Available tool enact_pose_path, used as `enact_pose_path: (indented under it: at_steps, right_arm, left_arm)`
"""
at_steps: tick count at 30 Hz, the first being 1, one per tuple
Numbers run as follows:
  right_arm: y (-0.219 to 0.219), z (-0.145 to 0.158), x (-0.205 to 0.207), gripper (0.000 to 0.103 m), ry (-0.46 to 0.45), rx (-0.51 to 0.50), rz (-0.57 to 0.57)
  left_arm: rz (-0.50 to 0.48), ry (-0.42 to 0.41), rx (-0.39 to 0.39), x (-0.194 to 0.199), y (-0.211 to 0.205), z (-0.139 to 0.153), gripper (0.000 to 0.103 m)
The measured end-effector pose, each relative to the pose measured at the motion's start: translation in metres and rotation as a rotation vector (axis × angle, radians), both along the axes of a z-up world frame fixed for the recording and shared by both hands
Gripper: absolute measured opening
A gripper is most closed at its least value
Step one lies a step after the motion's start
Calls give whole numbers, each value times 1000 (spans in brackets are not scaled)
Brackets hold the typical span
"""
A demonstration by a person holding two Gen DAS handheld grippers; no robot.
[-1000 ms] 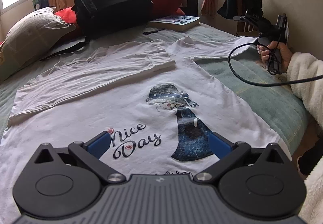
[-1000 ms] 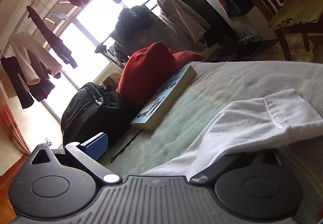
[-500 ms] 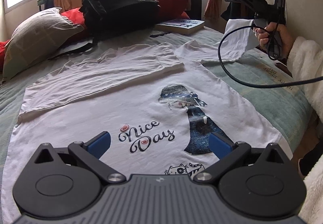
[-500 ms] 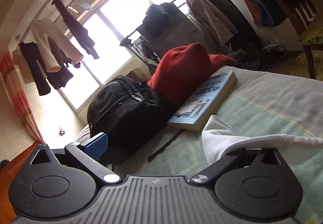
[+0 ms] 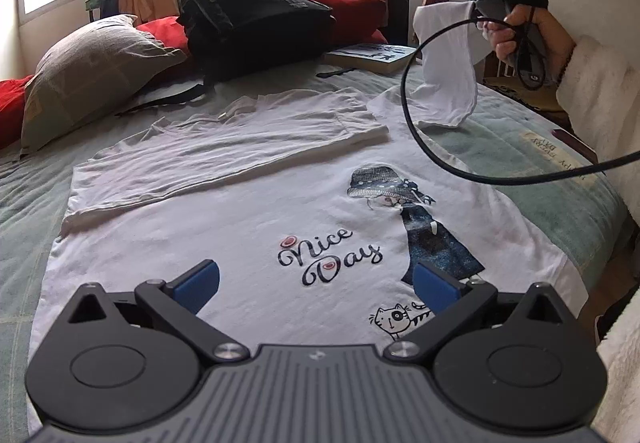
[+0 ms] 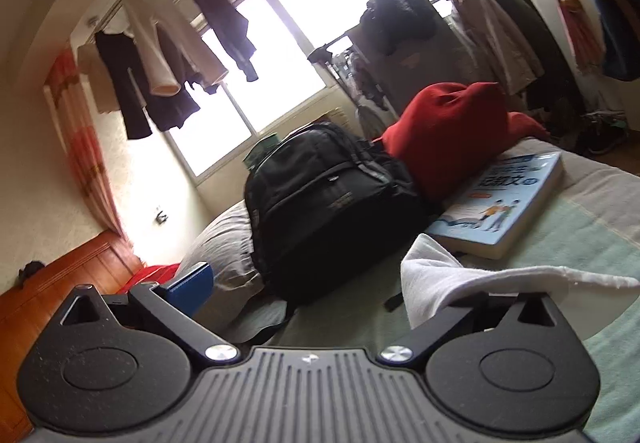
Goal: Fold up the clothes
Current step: 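Grasp the other sleeve's end with the right gripper and lift it, then carry the held sleeve across the shirt body with the right gripper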
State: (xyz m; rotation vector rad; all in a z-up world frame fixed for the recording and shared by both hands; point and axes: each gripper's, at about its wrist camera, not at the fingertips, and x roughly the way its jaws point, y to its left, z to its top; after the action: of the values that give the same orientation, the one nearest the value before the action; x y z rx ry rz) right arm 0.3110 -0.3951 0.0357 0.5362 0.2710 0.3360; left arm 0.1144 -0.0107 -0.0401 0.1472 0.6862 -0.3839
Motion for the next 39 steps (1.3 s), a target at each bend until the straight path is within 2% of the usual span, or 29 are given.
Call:
enact_pose_path:
  at_steps: [8, 14, 26, 39]
  right_arm:
    - [74, -7, 23, 103, 42, -97, 113]
    - [119, -20, 38, 103, 104, -129, 129]
    - [177, -30, 45, 103, 136, -164, 165]
    - [204, -18, 44, 103, 108, -174, 229]
  left_arm:
    - [-26, 39, 69, 2, 21, -5, 102]
    - [-9, 48, 81, 3, 34, -5, 102]
    - [-4, 57, 76, 4, 43, -6, 102]
    - [8, 56, 73, -2, 45, -5, 102]
